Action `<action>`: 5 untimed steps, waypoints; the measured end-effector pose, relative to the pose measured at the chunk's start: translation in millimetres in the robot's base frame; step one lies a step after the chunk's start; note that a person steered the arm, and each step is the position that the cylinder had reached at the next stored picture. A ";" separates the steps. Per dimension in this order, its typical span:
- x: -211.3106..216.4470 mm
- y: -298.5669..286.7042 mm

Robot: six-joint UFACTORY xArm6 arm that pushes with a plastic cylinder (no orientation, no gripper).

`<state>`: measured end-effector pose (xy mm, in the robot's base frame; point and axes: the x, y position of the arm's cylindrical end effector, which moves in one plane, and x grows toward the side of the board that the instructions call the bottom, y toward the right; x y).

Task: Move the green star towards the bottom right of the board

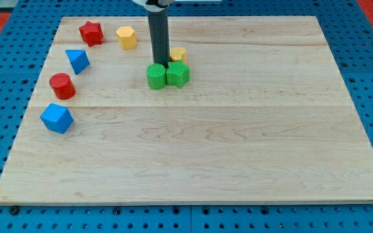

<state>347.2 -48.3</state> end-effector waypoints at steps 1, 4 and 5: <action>8.7 71.2; 41.3 88.8; 7.5 85.9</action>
<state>354.7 37.5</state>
